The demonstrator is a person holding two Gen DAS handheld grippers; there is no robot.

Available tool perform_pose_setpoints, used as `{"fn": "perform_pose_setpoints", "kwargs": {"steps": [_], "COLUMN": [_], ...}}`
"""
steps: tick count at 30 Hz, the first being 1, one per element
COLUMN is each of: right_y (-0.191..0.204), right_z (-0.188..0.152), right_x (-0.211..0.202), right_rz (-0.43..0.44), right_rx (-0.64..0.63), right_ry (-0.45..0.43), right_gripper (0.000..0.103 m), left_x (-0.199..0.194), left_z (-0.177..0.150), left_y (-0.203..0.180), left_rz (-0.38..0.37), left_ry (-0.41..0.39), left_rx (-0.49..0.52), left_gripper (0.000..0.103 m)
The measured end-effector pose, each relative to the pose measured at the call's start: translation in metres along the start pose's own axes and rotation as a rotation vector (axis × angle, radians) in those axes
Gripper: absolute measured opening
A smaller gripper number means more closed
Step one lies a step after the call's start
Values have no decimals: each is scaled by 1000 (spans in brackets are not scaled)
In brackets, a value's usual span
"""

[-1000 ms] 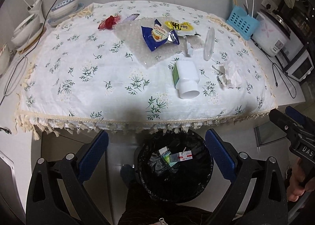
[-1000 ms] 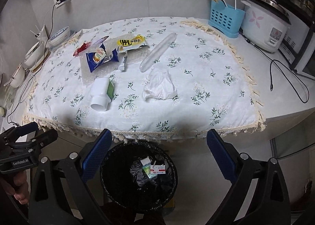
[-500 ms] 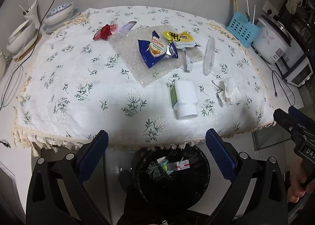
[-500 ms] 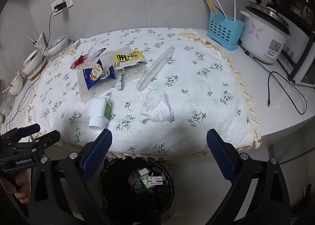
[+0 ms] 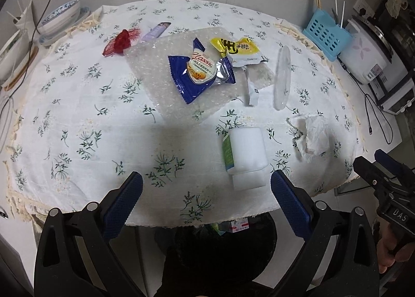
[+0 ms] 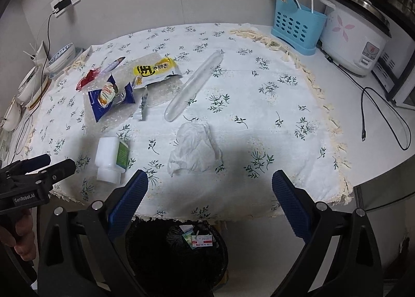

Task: Collect trash
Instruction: 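Grasp the white pill bottle with left tool while right tool grasps the crumpled tissue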

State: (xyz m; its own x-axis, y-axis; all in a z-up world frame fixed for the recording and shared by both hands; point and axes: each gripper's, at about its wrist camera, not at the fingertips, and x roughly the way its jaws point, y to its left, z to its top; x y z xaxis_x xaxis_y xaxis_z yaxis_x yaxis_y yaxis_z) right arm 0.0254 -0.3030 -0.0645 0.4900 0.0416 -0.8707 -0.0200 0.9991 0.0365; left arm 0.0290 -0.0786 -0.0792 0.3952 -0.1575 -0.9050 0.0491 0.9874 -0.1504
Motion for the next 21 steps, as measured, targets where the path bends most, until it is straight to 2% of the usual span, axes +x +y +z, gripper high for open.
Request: {"fn": "perform_pose_setpoints", "kwargs": {"steps": [3,7,12,16,21], "right_y": [2,7,12,16,19], "right_z": [7,15,22,27,30], "right_x": [16,37,59,74,84], "right_rz": [1,13,27,40,46], "right_rx": [-8,-15,-24,-25,-27], "right_ry": [22,54,87,114,135], "right_gripper": [88,80,73,66,54], "left_x": [15,36,56,63,70], "left_z": [6,12,19,23,24], "left_y": [-10,-20,-25,-28,-30], "left_rz": [-6,-10,-21,-19,-12], "left_ry": [24,64,106,116,130], "left_rx": [22,36,34,41,49], "left_gripper": [97,94,86,83,70]}}
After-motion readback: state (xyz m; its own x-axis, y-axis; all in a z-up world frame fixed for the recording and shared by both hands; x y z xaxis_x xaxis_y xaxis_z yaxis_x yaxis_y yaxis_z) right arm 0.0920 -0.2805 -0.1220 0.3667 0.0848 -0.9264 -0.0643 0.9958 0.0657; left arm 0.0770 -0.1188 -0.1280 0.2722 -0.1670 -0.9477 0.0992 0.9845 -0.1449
